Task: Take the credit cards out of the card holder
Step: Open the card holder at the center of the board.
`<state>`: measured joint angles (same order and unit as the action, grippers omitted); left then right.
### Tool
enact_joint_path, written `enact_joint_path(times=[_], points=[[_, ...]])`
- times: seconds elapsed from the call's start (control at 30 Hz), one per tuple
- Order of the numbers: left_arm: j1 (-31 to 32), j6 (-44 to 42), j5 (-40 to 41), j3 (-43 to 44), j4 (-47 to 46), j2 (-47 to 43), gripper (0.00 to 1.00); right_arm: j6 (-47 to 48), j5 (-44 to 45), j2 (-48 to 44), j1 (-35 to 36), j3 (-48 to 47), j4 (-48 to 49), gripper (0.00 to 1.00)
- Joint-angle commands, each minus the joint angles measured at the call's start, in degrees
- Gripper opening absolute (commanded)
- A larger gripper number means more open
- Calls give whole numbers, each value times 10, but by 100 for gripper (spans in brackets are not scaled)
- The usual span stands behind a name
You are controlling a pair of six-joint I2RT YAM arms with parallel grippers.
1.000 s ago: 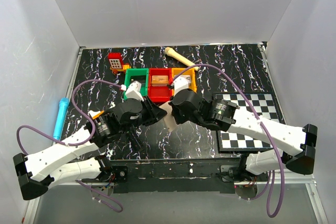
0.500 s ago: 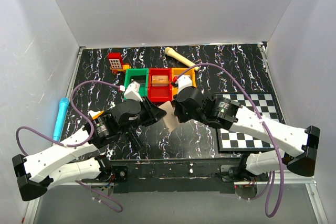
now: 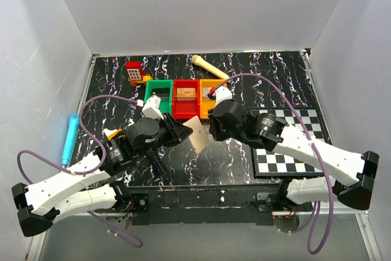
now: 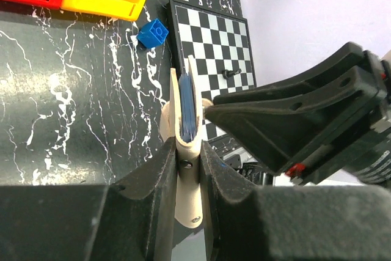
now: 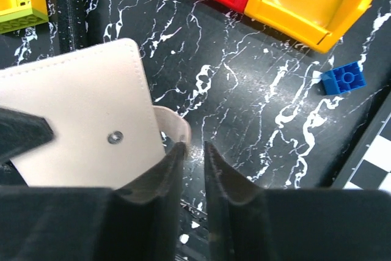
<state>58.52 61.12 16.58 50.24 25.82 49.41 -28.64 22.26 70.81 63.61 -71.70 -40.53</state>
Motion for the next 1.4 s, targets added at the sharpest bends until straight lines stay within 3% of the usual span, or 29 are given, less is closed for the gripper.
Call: enact_joint_path(times=[0.0,0.2,0.27,0.37,0.43,0.53,0.83,1.0,1.37], points=[[2,-78,9,-38,-86,-46,0,1,3,-44,-11,3,-12,34],[-22,-136,-12,-133,-191,-124,0,35,-34,-94,-13,0,8,43],[-46,-139,-43,-162,-228,-149,0,57,-90,-120,-13,18,53,44],[-114,-135,-165,-199,-298,-171,0,61,-184,-173,-14,71,160,48],[-157,-127,-271,-221,-349,-178,0,61,-270,-182,-14,69,179,48],[-182,-115,-357,-250,-431,-173,0,54,-346,-164,-13,52,181,48],[-197,-114,-528,-248,-554,-101,0,45,-312,-174,-22,76,171,48],[-212,-102,-593,-260,-619,-89,0,35,-306,-217,-68,100,163,48],[-258,83,-718,-293,-973,45,0,-11,-401,-276,-116,139,214,55]])
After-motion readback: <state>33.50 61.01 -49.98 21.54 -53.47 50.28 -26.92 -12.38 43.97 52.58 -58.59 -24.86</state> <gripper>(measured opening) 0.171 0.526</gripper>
